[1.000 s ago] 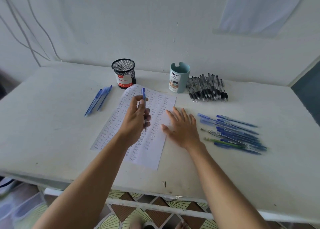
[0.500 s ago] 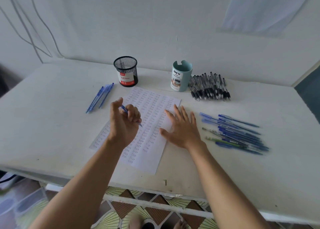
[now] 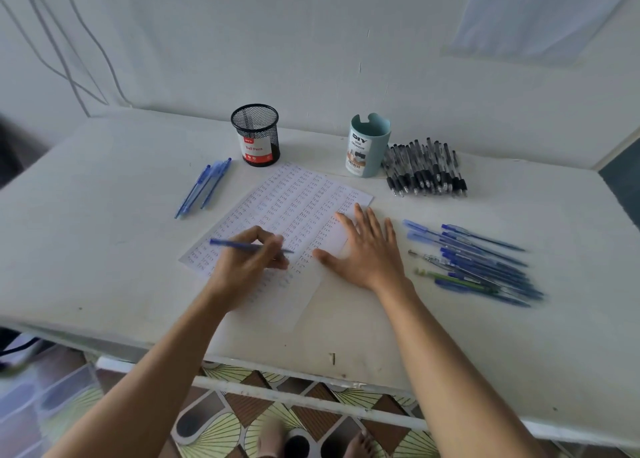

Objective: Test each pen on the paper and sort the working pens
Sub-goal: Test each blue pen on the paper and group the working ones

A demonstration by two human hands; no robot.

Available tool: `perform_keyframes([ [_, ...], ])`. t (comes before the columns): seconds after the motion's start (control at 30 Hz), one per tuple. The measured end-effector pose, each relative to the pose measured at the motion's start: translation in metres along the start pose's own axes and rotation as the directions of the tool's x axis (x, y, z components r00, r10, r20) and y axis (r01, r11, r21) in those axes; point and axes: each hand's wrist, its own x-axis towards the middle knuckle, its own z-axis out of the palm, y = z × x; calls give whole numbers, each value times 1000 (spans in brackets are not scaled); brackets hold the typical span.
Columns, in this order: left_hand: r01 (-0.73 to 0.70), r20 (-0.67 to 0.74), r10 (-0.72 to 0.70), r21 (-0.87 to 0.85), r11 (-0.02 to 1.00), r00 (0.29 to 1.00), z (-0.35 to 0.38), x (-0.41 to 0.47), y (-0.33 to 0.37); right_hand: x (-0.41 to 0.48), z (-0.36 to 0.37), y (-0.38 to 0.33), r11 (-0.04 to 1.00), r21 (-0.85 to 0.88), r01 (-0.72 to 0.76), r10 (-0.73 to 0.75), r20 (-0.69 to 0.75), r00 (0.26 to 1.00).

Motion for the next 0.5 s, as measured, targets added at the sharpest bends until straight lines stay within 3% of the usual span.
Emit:
perform_keyframes([
  [0.13, 26, -106, -3, 219, 975, 994, 5, -4, 2, -1, 1, -1, 1000, 8, -4, 4, -1, 1000],
  [0.27, 36, -214, 37, 327, 944, 976, 6, -9, 1, -2, 1, 0, 1000, 26, 0, 0, -15, 1000],
  [0.37, 12, -169, 67, 429, 903, 983, 9, -11, 4, -2, 1, 0, 1000, 27, -1, 1, -13, 1000],
  [0.5, -22, -141, 93, 441, 897, 986, 10, -9, 3, -1, 2, 0, 1000, 29, 0, 0, -14, 1000],
])
